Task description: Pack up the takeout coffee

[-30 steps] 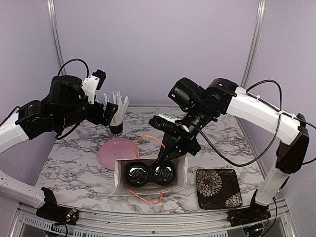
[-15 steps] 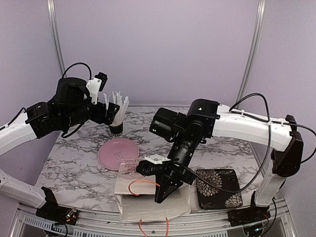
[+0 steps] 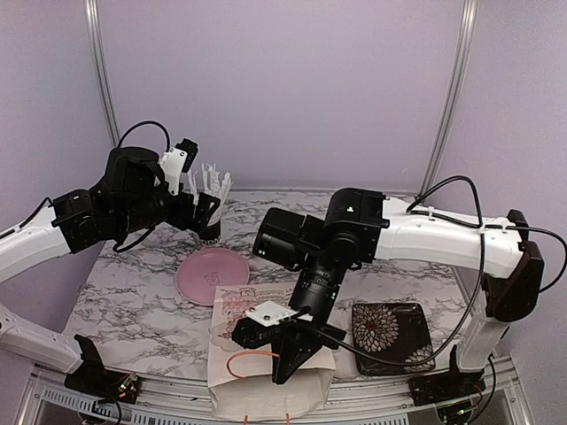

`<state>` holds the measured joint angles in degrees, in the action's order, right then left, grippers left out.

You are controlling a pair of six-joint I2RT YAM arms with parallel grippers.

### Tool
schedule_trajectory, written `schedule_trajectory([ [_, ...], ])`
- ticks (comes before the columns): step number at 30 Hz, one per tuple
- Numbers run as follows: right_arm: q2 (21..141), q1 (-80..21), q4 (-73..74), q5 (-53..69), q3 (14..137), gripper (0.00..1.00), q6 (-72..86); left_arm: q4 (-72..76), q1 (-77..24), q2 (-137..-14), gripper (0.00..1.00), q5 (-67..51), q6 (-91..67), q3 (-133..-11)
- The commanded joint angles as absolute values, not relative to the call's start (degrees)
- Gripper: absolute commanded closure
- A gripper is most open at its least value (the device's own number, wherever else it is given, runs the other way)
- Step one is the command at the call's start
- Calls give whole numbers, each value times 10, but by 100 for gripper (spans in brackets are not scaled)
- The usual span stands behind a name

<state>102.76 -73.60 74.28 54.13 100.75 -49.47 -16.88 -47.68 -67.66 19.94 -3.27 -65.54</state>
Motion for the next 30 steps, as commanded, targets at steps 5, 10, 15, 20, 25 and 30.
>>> schedule_trajectory([
  [5, 997, -659, 752, 523, 1094, 100, -481, -148, -474, -651, 1, 194, -50, -650],
  [10, 986, -642, 746, 515, 1120, 100, -472, -151, -474, -645, 1, 186, -49, -659],
  [15, 977, -620, 709, 470, 1138, 100, -438, -157, -474, -642, 1, 180, -49, -668],
  [20, 984, -577, 659, 408, 1143, 100, -396, -166, -474, -631, 1, 174, -52, -668],
  [25, 1004, -516, 623, 394, 1145, 100, -371, -172, -474, -616, 1, 176, -56, -663],
  [30, 1019, -461, 585, 391, 1148, 100, -343, -173, -474, -610, 1, 180, -59, -655],
])
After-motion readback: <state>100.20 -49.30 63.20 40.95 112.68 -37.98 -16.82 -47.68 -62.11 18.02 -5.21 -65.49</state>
